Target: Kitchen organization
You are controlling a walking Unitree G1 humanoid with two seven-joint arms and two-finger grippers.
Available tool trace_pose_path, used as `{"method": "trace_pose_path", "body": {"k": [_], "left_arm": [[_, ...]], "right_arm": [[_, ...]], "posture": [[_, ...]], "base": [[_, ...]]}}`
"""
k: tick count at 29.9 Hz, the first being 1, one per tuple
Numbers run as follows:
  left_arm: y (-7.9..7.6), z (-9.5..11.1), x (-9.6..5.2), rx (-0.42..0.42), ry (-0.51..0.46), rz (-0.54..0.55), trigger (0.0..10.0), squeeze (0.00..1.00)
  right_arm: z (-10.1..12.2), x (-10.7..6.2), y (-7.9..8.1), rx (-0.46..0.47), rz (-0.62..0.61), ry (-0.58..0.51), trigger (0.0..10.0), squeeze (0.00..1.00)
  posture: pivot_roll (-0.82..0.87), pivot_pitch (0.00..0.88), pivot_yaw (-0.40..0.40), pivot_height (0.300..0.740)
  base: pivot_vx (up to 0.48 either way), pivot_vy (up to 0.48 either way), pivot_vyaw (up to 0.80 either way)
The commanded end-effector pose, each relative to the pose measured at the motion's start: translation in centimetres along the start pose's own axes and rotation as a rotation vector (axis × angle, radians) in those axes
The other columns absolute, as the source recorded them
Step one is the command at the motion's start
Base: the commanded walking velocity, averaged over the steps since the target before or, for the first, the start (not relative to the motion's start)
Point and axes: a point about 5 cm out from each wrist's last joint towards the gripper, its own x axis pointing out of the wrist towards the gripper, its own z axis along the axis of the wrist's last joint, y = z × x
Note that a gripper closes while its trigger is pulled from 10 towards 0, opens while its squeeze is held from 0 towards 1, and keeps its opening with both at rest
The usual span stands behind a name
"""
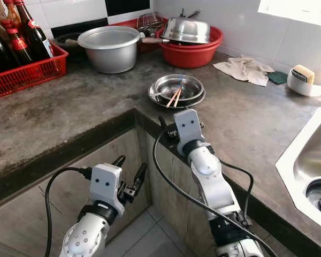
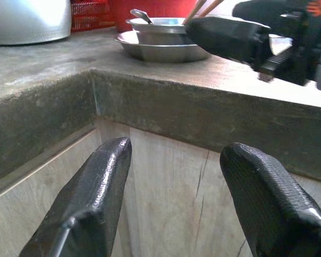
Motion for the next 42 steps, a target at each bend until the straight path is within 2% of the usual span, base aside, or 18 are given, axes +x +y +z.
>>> {"method": "trace_pose_path", "body": {"k": [1, 10, 21, 38, 39, 40, 41, 42], "left_arm": [[-0.2, 0.3, -0.2, -0.017, -0.003, -0.006, 10.0, 0.0], [-0.4, 0.3, -0.2, -0.022, 0.003, -0.01, 10.0, 0.0], [-0.3, 0.3, -0.2, -0.024, 0.006, -0.009, 10.0, 0.0], [-0.3, 0.1, -0.2, -0.025, 0.009, -0.013, 10.0, 0.0], [-0.3, 0.1, -0.2, -0.025, 0.009, -0.014, 10.0, 0.0], [-0.3, 0.1, -0.2, -0.025, 0.009, -0.014, 10.0, 0.0], [-0.3, 0.1, -0.2, -0.025, 0.01, -0.015, 10.0, 0.0], [-0.4, 0.1, -0.2, -0.025, 0.01, -0.015, 10.0, 0.0]], "right_arm": [[0.3, 0.4, -0.1, 0.006, -0.011, -0.016, 10.0, 0.0], [0.6, 1.8, 1.0, 0.024, -0.004, -0.034, 10.0, 0.0], [1.3, 3.0, 0.0, -0.001, -0.094, -0.05, 10.0, 0.0], [1.6, 4.0, 0.2, 0.006, -0.107, -0.06, 10.0, 0.0], [1.6, 4.1, 0.3, 0.003, -0.105, -0.058, 4.6, 0.0], [1.6, 4.1, 0.3, 0.003, -0.104, -0.057, 4.6, 0.0], [1.6, 4.1, 0.3, 0.01, -0.108, -0.055, 0.0, 0.0], [1.6, 4.1, 0.3, 0.016, -0.112, -0.053, 0.0, 0.0]], "posture": [[0.07, 0.132, -0.052, 0.74], [0.08, 0.136, -0.053, 0.74], [0.08, 0.132, -0.055, 0.74], [0.08, 0.115, -0.059, 0.74], [0.08, 0.113, -0.059, 0.74], [0.08, 0.113, -0.059, 0.74], [0.08, 0.113, -0.056, 0.74], [0.08, 0.112, -0.058, 0.74]], "base": [[0.0, 0.0, 0.0], [0.0, 0.0, 0.0], [0.0, 0.0, 0.0], [0.0, 0.0, 0.0], [0.0, 0.0, 0.0], [0.0, 0.0, 0.0], [0.0, 0.0, 0.0], [0.0, 0.0, 0.0]]}}
